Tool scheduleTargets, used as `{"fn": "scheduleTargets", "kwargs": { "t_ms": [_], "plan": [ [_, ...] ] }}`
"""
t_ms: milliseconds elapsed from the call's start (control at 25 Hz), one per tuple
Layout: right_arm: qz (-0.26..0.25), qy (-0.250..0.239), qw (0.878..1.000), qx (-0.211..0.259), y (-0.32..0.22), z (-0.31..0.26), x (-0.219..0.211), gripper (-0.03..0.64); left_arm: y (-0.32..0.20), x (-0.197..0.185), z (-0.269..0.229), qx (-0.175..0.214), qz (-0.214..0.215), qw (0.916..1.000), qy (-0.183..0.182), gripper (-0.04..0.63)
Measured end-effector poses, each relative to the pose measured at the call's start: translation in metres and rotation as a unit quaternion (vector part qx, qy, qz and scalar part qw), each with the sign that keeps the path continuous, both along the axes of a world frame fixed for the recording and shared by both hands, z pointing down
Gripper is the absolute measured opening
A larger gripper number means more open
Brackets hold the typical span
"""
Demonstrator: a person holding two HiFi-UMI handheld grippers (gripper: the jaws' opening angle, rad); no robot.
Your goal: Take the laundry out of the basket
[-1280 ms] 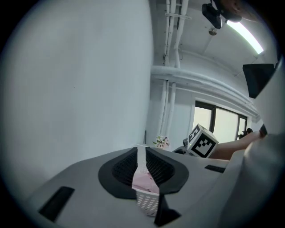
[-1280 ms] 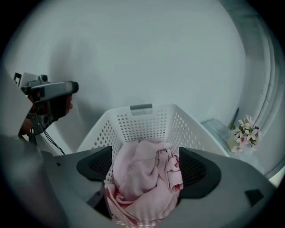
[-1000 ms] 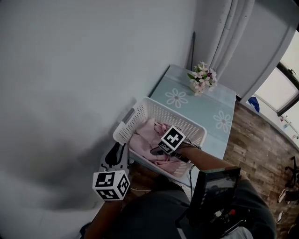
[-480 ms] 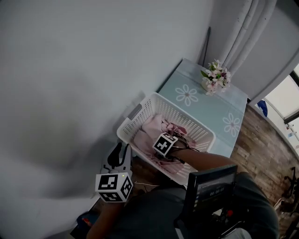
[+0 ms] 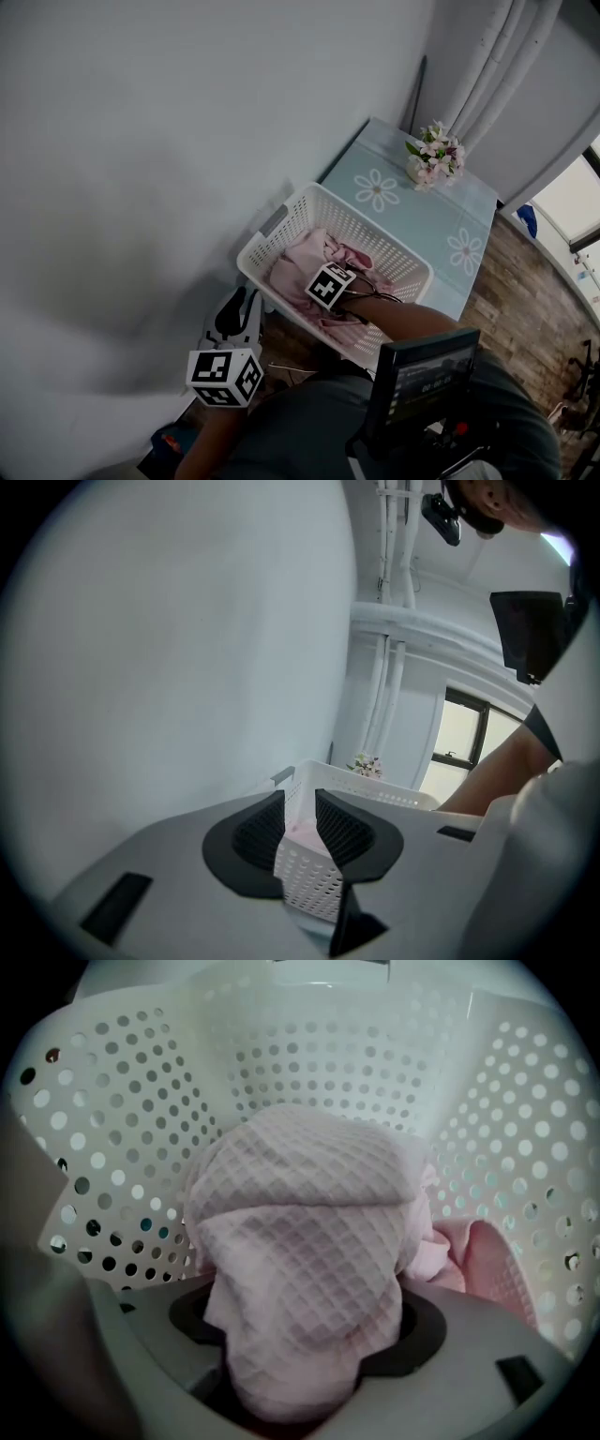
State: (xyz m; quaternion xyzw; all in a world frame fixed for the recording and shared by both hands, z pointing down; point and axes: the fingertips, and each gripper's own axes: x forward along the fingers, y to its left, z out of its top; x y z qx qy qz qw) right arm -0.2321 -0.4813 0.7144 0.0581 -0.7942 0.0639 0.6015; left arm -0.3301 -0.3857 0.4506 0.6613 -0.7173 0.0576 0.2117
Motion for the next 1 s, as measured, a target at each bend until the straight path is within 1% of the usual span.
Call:
{"fn": "scheduleTargets", "kwargs": {
  "t_ms": [40,80,160,280,440,640,720,760,800,880,1000],
  "plan": [
    [0.0,-0.001,1.0,0.003,0.0,-0.001,0.0,0.381,0.002,0.001,-0.001,0.002,0.002,1.0,0.001,0.106],
    [0.0,-0.001,1.0,0.005,0.0,-0.002,0.001,0.357,0.003,0.003,-0.004,0.006,0.007,1.0,0.002,0.106],
    [-0.004,-0.003,1.0,0.01,0.001,-0.004,0.001,0.333,0.005,0.009,-0.009,0.017,0.022,0.9996,0.002,0.106],
    [-0.007,-0.014,1.0,0.019,-0.001,-0.01,0.001,0.294,0.009,0.017,-0.019,0.03,0.045,0.9985,-0.011,0.106],
    [0.01,-0.046,0.999,0.019,-0.006,-0.034,-0.002,0.281,0.02,0.019,-0.033,0.044,0.055,0.9971,-0.031,0.106],
    [0.037,-0.106,0.993,0.028,-0.011,-0.086,-0.005,0.278,0.026,0.023,-0.045,0.065,0.066,0.9953,-0.028,0.104],
    [0.055,-0.123,0.99,0.031,-0.009,-0.107,0.0,0.278,0.026,0.026,-0.052,0.078,0.076,0.9937,-0.028,0.104],
    [0.064,-0.138,0.988,0.033,-0.007,-0.118,0.002,0.278,0.027,0.029,-0.057,0.086,0.082,0.9925,-0.028,0.104],
    [0.069,-0.164,0.983,0.037,-0.005,-0.134,0.002,0.278,0.028,0.031,-0.062,0.096,0.087,0.9912,-0.027,0.104],
    [0.08,-0.217,0.971,0.053,-0.003,-0.165,0.002,0.278,0.031,0.034,-0.074,0.112,0.088,0.9894,-0.029,0.092],
    [0.109,-0.268,0.955,0.069,-0.002,-0.206,0.009,0.278,0.036,0.031,-0.087,0.133,0.079,0.9873,-0.037,0.034]
  ]
}}
